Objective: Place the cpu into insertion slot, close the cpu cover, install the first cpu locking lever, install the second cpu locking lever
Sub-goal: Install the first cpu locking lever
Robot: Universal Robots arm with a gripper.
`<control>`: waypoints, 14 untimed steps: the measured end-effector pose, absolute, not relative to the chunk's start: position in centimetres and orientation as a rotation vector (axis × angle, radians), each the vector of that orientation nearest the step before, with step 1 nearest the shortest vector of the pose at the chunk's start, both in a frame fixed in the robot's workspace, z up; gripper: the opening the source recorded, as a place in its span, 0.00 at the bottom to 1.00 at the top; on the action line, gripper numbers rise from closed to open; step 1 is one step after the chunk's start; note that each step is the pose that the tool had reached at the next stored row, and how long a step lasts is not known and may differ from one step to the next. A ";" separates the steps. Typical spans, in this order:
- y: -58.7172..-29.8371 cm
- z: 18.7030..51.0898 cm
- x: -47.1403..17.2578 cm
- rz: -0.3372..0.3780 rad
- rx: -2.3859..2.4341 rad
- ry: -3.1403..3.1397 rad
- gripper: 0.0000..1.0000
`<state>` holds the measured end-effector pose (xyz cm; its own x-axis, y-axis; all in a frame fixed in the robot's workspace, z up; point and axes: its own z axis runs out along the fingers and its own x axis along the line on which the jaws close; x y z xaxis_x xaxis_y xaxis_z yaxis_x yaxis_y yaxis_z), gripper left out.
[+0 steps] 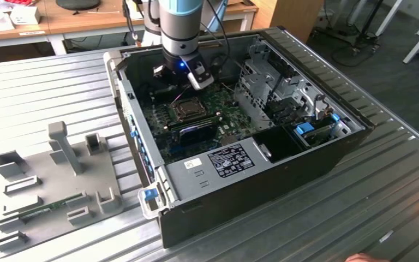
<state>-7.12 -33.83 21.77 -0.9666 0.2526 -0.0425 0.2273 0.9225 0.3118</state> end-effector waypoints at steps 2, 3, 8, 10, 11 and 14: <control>-33.8 21.6 -7.1 0.472 0.375 3.000 0.11; -33.8 21.5 -7.1 0.472 0.375 3.000 0.11; -33.8 21.4 -6.7 0.472 0.375 3.000 0.11; -33.8 21.3 -6.5 0.472 0.375 3.000 0.11; -33.8 21.3 -6.4 0.472 0.375 3.000 0.11; -33.8 21.3 -6.1 0.472 0.375 3.000 0.11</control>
<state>-6.07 -33.83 21.25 -0.9666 0.2526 -0.0425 0.2273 0.9225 0.3119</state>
